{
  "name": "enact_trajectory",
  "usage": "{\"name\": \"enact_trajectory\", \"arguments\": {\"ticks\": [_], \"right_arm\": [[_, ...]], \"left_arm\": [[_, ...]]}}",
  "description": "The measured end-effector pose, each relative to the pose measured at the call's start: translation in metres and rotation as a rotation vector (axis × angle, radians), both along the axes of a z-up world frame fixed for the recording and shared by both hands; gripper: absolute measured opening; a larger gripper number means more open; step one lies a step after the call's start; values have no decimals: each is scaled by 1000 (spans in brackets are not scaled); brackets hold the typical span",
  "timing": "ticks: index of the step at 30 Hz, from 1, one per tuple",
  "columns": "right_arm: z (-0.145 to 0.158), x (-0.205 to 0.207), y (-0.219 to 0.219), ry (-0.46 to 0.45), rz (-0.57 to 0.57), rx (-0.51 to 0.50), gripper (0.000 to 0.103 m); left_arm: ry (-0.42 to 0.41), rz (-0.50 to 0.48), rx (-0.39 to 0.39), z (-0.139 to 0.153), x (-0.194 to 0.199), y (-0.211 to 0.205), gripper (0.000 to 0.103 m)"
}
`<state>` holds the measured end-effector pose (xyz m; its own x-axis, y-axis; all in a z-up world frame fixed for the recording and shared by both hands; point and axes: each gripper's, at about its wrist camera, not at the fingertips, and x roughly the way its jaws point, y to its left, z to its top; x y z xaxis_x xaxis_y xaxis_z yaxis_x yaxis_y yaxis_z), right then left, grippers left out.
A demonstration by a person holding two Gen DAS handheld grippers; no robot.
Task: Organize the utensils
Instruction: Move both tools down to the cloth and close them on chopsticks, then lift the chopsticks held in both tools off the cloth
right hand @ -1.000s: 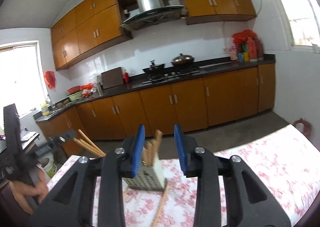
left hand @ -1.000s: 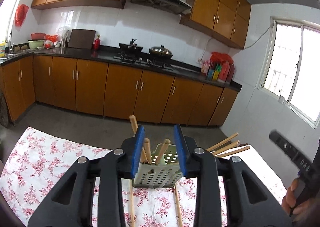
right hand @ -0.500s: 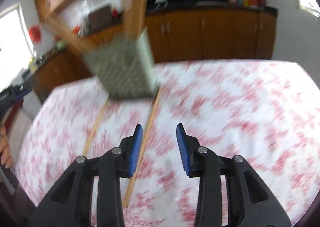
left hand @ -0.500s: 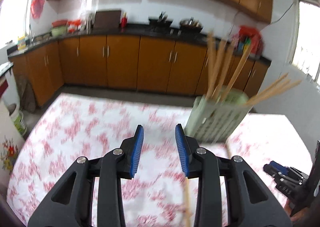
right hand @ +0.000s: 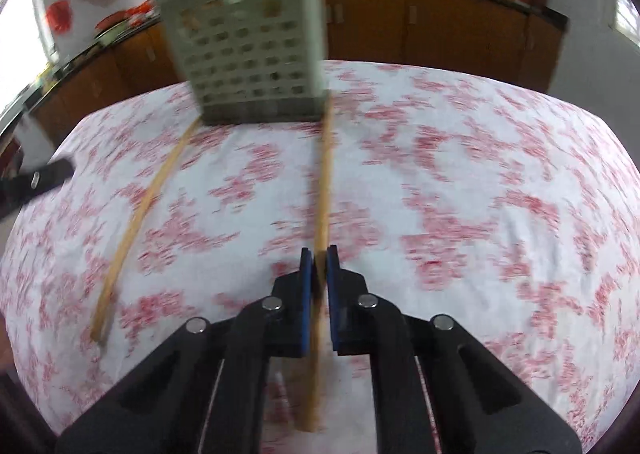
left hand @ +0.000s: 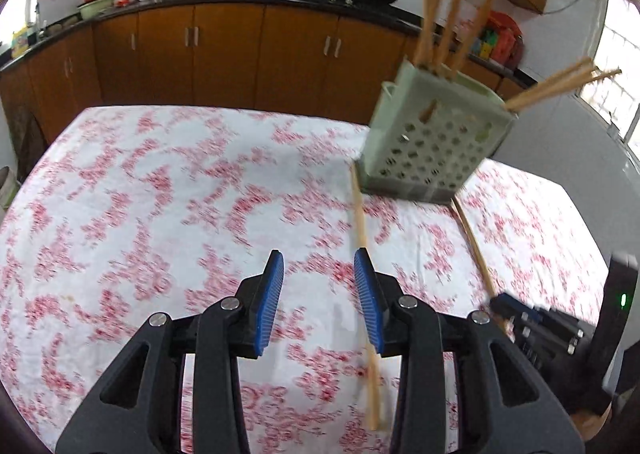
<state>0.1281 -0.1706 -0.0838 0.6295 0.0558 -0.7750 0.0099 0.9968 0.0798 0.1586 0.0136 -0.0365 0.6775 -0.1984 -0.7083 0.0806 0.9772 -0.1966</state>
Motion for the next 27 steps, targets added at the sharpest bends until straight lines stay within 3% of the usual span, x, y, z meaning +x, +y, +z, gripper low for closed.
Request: {"name": "enact_trajectory", "arguments": {"ticks": [9, 15, 16, 19, 20, 27], "right_arm": [[-1, 5, -85, 6, -283, 6, 8], [-3, 0, -94, 3, -271, 4, 8], [-3, 0, -93, 3, -264, 7, 8], [-4, 0, -88, 4, -241, 10, 8], [-4, 0, -84, 4, -231, 10, 8], [-4, 8, -59, -9, -114, -4, 8]], "left_arm": [[47, -72, 46, -25, 0, -34, 42], [81, -72, 115, -44, 5, -52, 41], [79, -67, 130, -47, 6, -55, 37], [55, -65, 196, -49, 7, -63, 10], [55, -59, 200, -49, 8, -62, 8], [85, 97, 177, -48, 25, -7, 8]]}}
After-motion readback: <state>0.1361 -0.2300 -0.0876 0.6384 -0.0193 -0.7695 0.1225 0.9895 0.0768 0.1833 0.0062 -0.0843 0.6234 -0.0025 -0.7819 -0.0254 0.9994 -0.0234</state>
